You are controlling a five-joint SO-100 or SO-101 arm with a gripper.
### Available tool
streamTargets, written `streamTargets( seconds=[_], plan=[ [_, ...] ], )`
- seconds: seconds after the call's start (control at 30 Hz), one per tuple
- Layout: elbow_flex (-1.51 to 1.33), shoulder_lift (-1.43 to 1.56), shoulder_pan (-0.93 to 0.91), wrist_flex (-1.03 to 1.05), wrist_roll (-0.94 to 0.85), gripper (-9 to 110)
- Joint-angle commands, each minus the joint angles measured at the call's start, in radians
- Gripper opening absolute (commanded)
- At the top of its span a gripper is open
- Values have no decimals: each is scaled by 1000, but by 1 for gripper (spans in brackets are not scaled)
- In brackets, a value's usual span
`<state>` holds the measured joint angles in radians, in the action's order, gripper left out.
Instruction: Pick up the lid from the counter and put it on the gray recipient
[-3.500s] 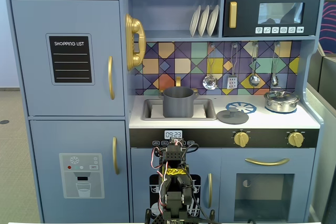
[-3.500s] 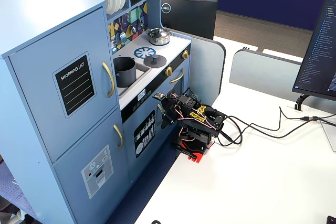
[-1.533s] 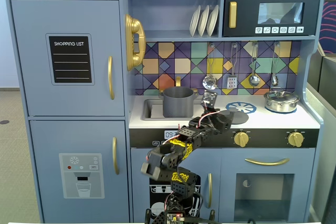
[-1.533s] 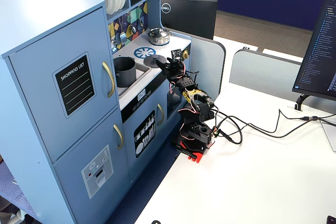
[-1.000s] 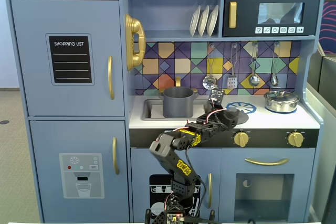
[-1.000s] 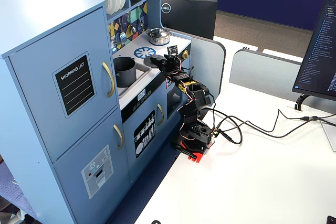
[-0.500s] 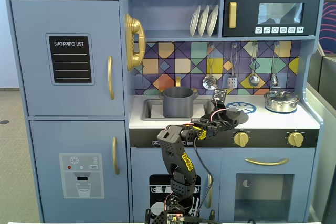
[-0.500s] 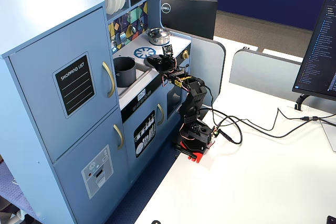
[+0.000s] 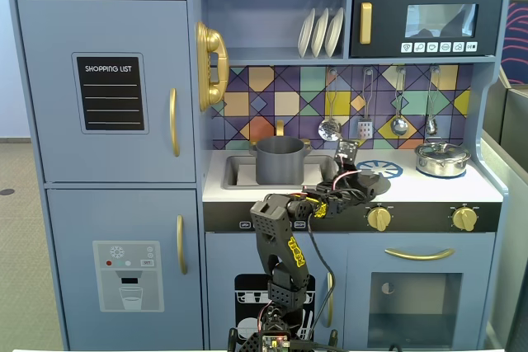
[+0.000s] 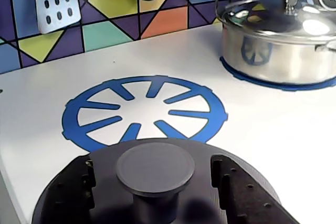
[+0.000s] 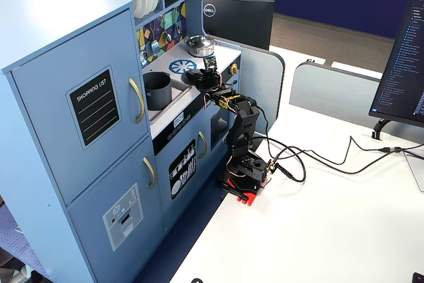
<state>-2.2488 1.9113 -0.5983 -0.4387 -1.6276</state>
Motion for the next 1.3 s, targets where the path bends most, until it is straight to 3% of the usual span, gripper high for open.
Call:
streamTargets(
  seconds=[0.0,0.17,0.4,0.7,1.03,1.27],
  plan=[
    [60,-2,3,-26,-17,18],
    [67,-26,8,-26,-15,15],
    [26,-26,9,-20,-34,0],
    [55,29,18,-12,-2,0],
    [311,172,52,244,14,0],
    [488,273,219,517,14,0]
  ],
)
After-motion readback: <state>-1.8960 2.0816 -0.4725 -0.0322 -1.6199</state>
